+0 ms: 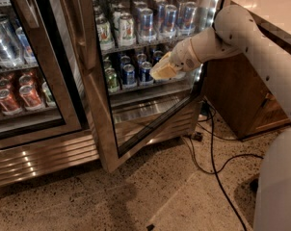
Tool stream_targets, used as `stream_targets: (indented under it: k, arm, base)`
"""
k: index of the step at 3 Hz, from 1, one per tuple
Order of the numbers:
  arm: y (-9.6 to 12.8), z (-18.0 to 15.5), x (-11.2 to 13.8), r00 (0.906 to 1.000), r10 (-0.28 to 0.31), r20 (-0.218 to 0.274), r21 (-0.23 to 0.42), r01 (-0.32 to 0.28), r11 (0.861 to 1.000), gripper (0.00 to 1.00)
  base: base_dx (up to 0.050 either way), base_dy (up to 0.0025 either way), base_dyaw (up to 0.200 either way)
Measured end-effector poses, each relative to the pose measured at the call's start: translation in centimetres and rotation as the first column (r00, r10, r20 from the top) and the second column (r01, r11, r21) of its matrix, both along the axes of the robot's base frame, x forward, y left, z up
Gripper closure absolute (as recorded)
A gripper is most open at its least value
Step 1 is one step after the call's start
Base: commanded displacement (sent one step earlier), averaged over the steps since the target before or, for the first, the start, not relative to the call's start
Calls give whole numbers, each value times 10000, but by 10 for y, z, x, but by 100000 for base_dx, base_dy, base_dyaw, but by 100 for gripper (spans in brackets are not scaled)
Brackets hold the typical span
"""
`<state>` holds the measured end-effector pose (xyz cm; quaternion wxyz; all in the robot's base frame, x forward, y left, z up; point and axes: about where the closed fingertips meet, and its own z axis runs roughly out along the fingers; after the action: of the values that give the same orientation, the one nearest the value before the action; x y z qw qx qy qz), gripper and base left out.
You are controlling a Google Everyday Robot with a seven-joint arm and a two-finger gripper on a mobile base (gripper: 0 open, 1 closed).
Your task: Open right fridge door
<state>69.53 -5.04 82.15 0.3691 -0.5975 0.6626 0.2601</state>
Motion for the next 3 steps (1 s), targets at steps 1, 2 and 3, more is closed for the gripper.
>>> stream_targets:
  k: [1, 2, 3]
  arm:
    - [0, 2, 14, 9992, -211, 350, 161, 206, 9997, 100]
    - [3, 4, 29, 9970, -332, 696, 243, 316, 9992, 100]
    - [6, 5, 46, 9940, -439, 1002, 319, 409, 9987, 100]
  base:
    - [0, 0, 0]
    - [0, 0, 0]
    - [0, 0, 0]
